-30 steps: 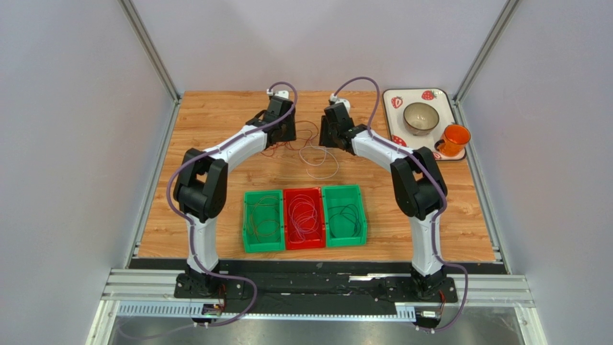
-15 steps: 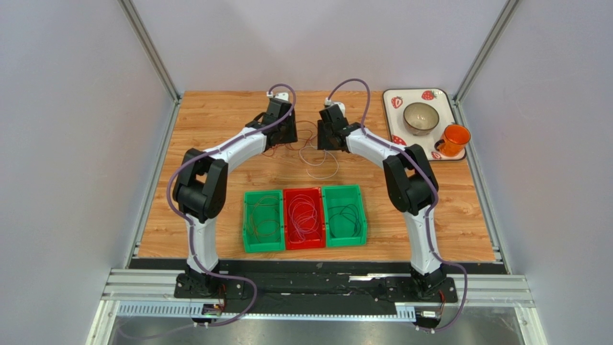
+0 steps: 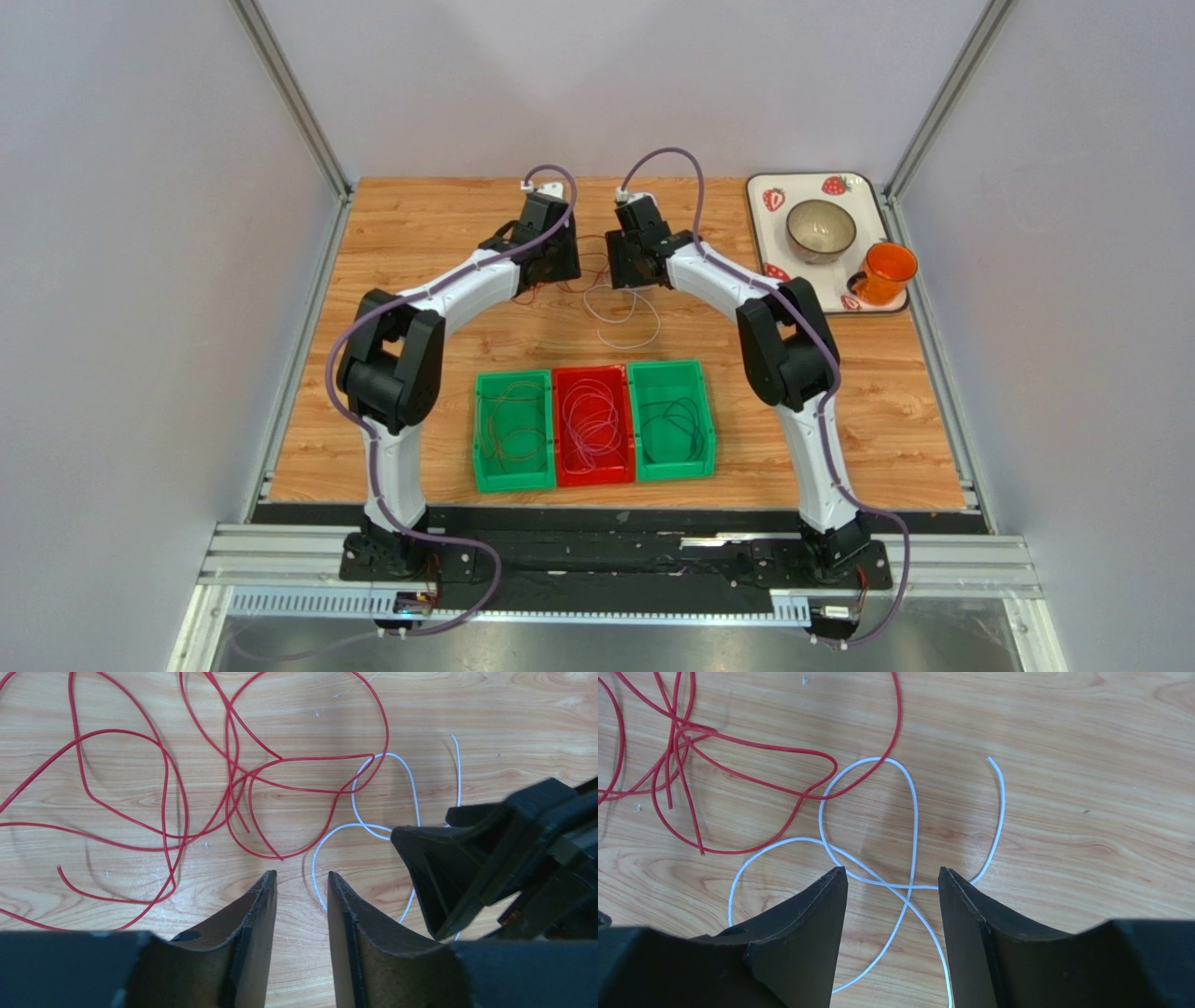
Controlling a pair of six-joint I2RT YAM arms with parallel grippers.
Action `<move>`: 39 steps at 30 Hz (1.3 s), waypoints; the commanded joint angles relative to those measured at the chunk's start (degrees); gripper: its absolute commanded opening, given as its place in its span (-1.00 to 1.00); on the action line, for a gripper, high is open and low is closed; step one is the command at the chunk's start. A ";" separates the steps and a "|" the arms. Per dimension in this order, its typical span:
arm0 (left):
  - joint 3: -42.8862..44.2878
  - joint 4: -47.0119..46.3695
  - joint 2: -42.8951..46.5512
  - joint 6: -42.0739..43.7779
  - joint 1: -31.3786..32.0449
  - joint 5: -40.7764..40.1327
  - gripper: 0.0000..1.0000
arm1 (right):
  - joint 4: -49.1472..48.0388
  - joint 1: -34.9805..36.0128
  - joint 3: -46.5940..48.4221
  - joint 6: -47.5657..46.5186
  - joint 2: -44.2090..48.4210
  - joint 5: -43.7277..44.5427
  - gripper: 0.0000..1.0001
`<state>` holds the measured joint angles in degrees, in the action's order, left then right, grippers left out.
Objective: Untangle the cables
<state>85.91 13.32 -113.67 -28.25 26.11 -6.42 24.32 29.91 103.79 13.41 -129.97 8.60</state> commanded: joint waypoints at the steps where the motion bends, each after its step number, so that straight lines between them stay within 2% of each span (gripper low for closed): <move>1: -0.13 -2.25 3.28 -0.58 -0.27 0.70 -0.21 | 2.66 -0.38 6.42 -3.74 -3.18 -0.96 0.11; 20: 0.22 -1.98 3.19 -0.67 -0.27 0.44 -0.21 | 7.59 -0.91 6.52 -2.25 -4.94 -1.57 0.06; 23: 0.57 -1.72 2.75 -0.67 -0.27 0.53 -0.21 | 7.59 -0.91 6.69 -2.07 -5.20 -2.36 -0.06; 27: 1.02 -1.37 2.49 -0.67 -0.27 0.61 -0.22 | 9.69 -0.91 9.06 -1.46 -7.04 -3.15 -0.43; 30: 1.10 -1.37 2.40 -0.67 -0.36 0.61 -0.22 | 11.37 -0.91 10.90 -1.19 -8.27 -3.68 -0.59; 39: 1.54 -0.93 1.96 -0.67 -0.27 0.70 -0.23 | 12.42 -1.00 11.97 -0.93 -8.81 -3.59 -0.95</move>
<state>85.91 12.93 -113.67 -28.40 26.11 -6.24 34.24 28.73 114.26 11.81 -136.92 6.33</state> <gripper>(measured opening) 0.388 0.063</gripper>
